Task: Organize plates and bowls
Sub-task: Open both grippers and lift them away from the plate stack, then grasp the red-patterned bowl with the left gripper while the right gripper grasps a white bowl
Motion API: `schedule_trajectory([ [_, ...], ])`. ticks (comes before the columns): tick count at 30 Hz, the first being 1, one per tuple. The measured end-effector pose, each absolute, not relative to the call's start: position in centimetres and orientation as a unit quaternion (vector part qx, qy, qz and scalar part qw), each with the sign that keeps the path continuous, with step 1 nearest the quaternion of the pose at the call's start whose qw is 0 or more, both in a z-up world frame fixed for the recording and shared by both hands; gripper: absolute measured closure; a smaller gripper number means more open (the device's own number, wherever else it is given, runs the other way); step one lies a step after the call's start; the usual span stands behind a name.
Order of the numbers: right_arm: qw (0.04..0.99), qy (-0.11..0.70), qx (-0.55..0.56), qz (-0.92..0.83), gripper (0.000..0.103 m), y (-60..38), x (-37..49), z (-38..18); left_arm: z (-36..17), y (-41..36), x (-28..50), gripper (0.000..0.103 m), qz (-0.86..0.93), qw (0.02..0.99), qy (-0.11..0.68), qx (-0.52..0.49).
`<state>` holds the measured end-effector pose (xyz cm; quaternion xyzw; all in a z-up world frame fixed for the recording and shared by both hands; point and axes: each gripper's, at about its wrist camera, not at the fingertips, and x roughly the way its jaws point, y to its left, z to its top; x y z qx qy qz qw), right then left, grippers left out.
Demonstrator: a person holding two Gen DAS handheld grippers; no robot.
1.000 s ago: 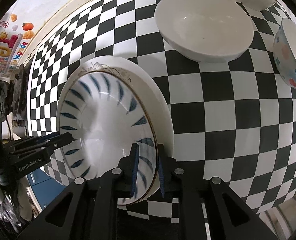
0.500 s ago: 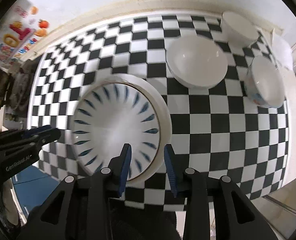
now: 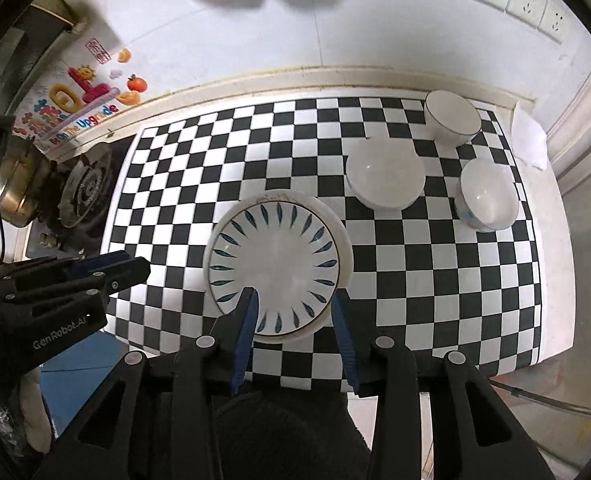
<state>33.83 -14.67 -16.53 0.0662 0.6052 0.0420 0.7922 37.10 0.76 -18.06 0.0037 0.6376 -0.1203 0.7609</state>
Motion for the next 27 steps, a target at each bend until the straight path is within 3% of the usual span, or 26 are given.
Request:
schedule_trajectory([
  [8, 0.798, 0.598, 0.066, 0.036, 0.062, -14.0, 33.1, -14.4, -16.7, 1.4, 36.2, 0.082, -0.134, 0.771, 0.623, 0.009],
  [10, 0.796, 0.600, 0.070, 0.033, 0.052, -14.0, 33.1, -14.6, -16.9, 1.6, 36.3, 0.082, -0.140, 0.769, 0.624, 0.004],
  [12, 0.792, 0.602, 0.092, 0.041, 0.034, -14.1, 33.3, -15.0, -17.1, 1.8, 36.5, 0.078, -0.149, 0.769, 0.622, -0.005],
  [13, 0.790, 0.603, 0.104, 0.044, 0.032, -14.2, 33.3, -15.3, -17.1, 1.8, 36.7, 0.077, -0.150, 0.770, 0.620, -0.006],
  [27, 0.788, 0.589, 0.173, -0.056, 0.032, -23.1, 39.9, -20.6, -21.2, -2.2, 45.8, 0.072, -0.188, 0.764, 0.617, -0.017],
])
